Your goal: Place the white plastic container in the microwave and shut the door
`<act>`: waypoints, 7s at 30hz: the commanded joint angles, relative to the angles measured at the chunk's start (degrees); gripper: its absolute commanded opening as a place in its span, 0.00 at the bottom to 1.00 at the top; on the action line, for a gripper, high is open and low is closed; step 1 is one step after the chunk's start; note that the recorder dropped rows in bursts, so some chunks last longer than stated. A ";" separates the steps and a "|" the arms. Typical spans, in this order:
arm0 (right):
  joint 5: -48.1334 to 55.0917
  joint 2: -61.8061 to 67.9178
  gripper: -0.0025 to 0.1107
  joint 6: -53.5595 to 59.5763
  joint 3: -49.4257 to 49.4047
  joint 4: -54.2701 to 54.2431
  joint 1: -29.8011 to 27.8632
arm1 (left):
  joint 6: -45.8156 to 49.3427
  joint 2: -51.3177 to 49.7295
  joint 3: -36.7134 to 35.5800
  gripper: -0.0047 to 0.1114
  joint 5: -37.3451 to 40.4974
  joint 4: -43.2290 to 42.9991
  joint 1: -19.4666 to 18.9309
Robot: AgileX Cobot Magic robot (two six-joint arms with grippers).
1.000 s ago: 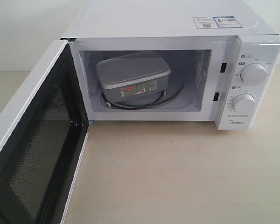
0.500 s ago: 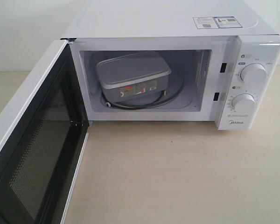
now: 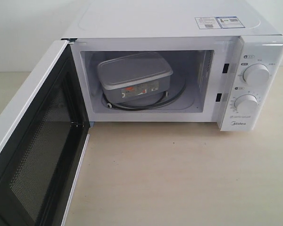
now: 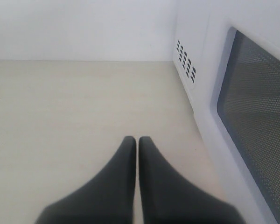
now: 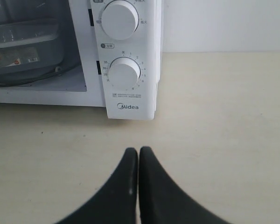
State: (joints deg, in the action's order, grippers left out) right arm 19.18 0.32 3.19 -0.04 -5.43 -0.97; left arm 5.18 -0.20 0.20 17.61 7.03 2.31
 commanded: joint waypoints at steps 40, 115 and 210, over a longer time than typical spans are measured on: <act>-0.13 -0.32 0.02 0.09 0.04 0.07 -0.19 | 9.72 -7.80 21.84 0.08 -20.43 8.59 -0.10; -0.13 -0.32 0.02 0.09 0.04 0.07 -0.19 | 36.70 -86.72 60.66 0.08 12.63 43.05 20.38; -19.64 5.47 0.02 -14.69 17.62 14.23 -0.19 | 43.66 -47.64 41.70 0.08 12.44 31.44 20.23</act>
State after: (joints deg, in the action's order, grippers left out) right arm -7.05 2.00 -11.14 12.14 7.13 -1.01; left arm 49.20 -47.62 42.21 29.87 38.56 22.39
